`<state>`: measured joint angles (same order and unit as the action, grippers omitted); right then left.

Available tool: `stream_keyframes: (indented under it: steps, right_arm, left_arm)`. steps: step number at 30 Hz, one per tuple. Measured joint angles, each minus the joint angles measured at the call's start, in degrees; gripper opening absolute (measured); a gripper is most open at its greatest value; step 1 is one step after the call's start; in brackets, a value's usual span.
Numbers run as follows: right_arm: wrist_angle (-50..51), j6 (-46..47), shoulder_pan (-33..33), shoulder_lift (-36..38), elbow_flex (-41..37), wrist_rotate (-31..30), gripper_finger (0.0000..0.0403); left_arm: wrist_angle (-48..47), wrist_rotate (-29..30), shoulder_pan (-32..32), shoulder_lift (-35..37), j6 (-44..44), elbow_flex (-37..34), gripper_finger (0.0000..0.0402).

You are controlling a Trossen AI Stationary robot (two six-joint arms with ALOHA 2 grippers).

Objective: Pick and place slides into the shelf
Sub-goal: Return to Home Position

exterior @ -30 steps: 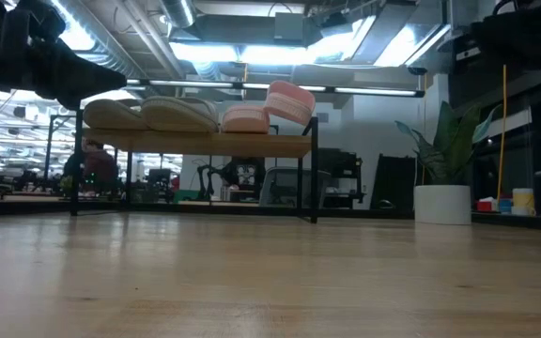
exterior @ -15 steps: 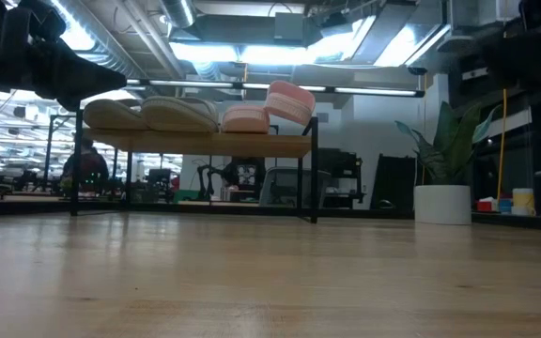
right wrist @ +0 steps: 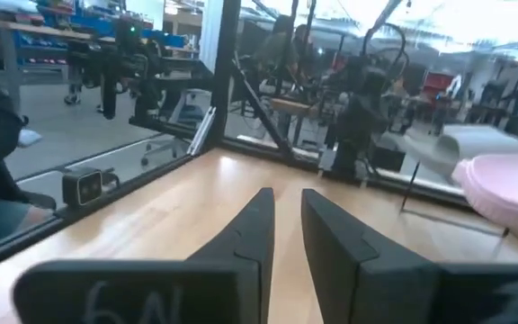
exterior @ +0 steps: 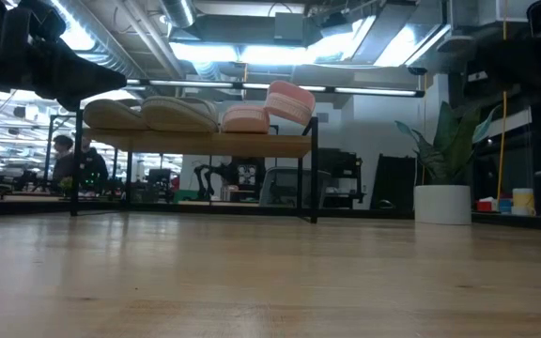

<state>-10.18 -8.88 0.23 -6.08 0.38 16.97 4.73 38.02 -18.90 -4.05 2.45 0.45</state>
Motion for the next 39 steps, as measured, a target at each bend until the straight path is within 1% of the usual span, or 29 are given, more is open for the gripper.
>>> stream_keyframes:
  steps: [7, 10, 14, 17, 18, 20, 22, 25, 28, 29, 32, 37, 39]
  right_arm:
    - [-0.2, 8.1, 0.0, 0.2, 0.0, 0.0, 0.0062]
    - [2.4, 8.5, 0.0, 0.2, 0.0, 0.1, 0.0062]
    - [2.0, 8.7, 0.0, 0.1, 0.0, 0.1, 0.0062]
    - [1.7, 11.4, 0.0, 0.1, 0.0, 0.2, 0.0062]
    - [1.1, 10.5, 0.0, 0.1, 0.0, 0.0, 0.0062]
    - [0.4, 6.4, 0.0, 0.2, 0.0, -1.4, 0.0062]
    - [0.5, 3.6, 0.0, 0.8, 0.0, -4.7, 0.0062]
    - [0.9, 3.7, 0.0, 1.7, 0.0, -9.5, 0.0062]
    - [4.1, 3.7, 0.0, 5.0, 0.0, -15.3, 0.0062]
    - [5.8, 3.6, 0.0, 6.1, 0.0, -16.0, 0.0062]
    - [9.1, 2.9, 0.1, 6.0, 0.0, -16.9, 0.0062]
    - [9.2, 2.4, 0.8, 6.0, 0.0, -16.7, 0.0062]
    - [9.2, 3.9, 0.3, 6.0, 0.0, -16.3, 0.0062]
  left_arm:
    - [0.0, 0.0, 0.0, 0.0, 0.0, 0.0, 0.0034]
    - [0.0, 0.0, 0.0, 0.0, 0.0, 0.0, 0.0034]
    - [0.0, 0.0, 0.0, 0.0, 0.0, 0.0, 0.0034]
    - [0.0, 0.0, 0.0, 0.0, 0.0, 0.0, 0.0034]
    - [0.0, 0.0, 0.0, 0.0, 0.0, 0.0, 0.0034]
    - [0.0, 0.0, 0.0, 0.0, 0.0, 0.0, 0.0034]
    - [0.0, 0.0, 0.0, 0.0, 0.0, 0.0, 0.0034]
    - [0.0, 0.0, 0.0, 0.0, 0.0, 0.0, 0.0034]
    - [0.0, 0.0, 0.0, 0.0, 0.0, 0.0, 0.0034]
    - [0.0, 0.0, 0.0, 0.0, 0.0, 0.0, 0.0034]
    - [0.0, 0.0, 0.0, 0.0, 0.0, 0.0, 0.0034]
    - [0.0, 0.0, 0.0, 0.0, 0.0, 0.0, 0.0034]
    - [0.0, 0.0, 0.0, 0.0, 0.0, 0.0, 0.0034]
